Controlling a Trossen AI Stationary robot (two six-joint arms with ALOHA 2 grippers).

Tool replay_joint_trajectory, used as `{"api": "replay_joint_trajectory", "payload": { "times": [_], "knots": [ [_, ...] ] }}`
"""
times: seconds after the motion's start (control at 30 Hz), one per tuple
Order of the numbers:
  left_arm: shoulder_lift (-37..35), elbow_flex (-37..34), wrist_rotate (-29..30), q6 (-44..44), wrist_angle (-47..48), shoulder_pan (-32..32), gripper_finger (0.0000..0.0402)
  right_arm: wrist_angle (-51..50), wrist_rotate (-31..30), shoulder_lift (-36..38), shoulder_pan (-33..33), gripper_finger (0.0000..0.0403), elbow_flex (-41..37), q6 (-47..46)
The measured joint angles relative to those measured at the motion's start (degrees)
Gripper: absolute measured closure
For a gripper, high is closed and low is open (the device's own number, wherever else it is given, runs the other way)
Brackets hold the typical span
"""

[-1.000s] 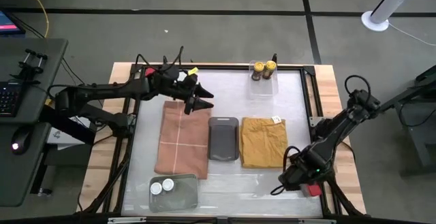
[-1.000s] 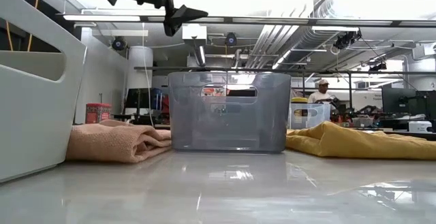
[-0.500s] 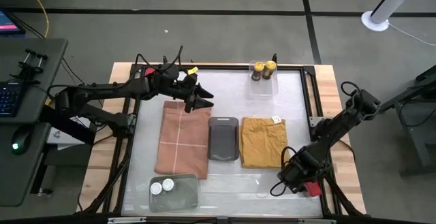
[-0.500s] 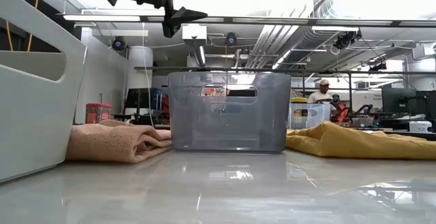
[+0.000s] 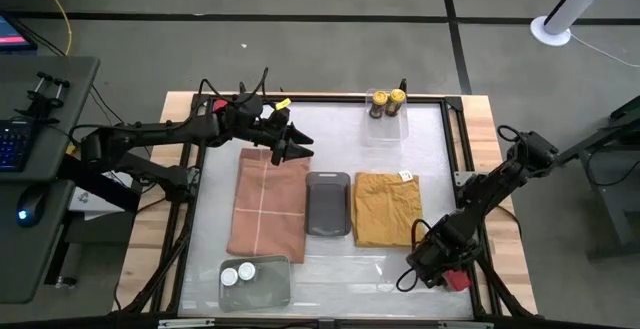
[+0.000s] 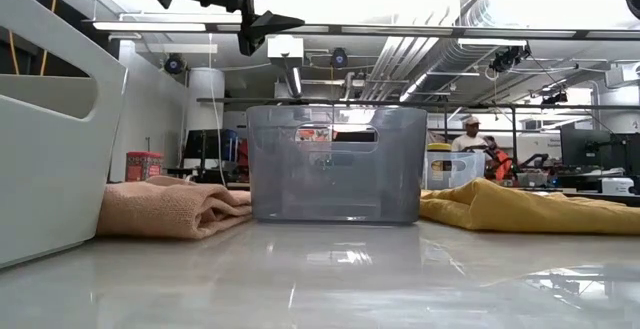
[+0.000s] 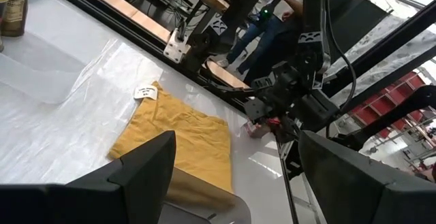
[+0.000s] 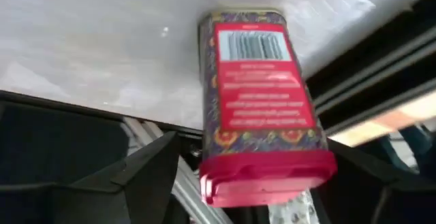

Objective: Sort spices by type
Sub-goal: Put the red seasoning can into the black bin

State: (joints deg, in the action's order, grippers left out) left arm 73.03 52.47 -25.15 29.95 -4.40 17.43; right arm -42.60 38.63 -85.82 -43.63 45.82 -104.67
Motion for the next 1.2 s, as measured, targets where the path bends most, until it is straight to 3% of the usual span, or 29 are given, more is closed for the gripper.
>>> {"api": "replay_joint_trajectory", "payload": {
  "times": [0.2, 0.4, 0.57, 0.67, 0.77, 0.9, 1.03, 1.2],
  "knots": [
    [-0.2, 0.0, -0.7, -0.1, -0.3, 0.2, 0.0108, -3.2, -1.9, 0.0, 0.1, 0.0193, 2.7, 1.2],
    [-2.9, 0.1, -6.8, -1.1, -3.4, 2.3, 0.0108, -21.2, -7.0, 0.0, 1.8, 0.0192, 16.3, 12.1],
    [-6.8, 0.1, -7.3, -3.1, -4.2, 4.1, 0.0108, -32.3, -22.5, 0.0, 9.9, 0.0192, 30.7, 20.3],
    [-8.6, 0.1, -7.3, -4.2, -4.1, 4.1, 0.0108, -32.1, -33.5, 0.0, 18.0, 0.0192, 36.8, 24.5],
    [-9.5, 0.1, -7.2, -5.5, -3.3, 3.6, 0.0108, -27.7, -38.7, -0.4, 26.9, 0.0192, 40.5, 31.1],
    [-9.7, 0.1, -6.3, -9.2, 1.1, 1.7, 0.0108, -22.7, -37.9, -3.9, 36.7, 0.0192, 44.1, 40.4],
    [-9.8, 0.1, -5.3, -14.3, 7.9, -0.8, 0.0108, -22.8, -31.5, -10.4, 42.2, 0.0192, 47.8, 45.8],
    [-9.7, 0.1, 4.8, -22.9, 18.9, -4.4, 0.0108, -22.7, -27.6, -18.7, 45.3, 0.0192, 52.0, 49.6]
  ]
}}
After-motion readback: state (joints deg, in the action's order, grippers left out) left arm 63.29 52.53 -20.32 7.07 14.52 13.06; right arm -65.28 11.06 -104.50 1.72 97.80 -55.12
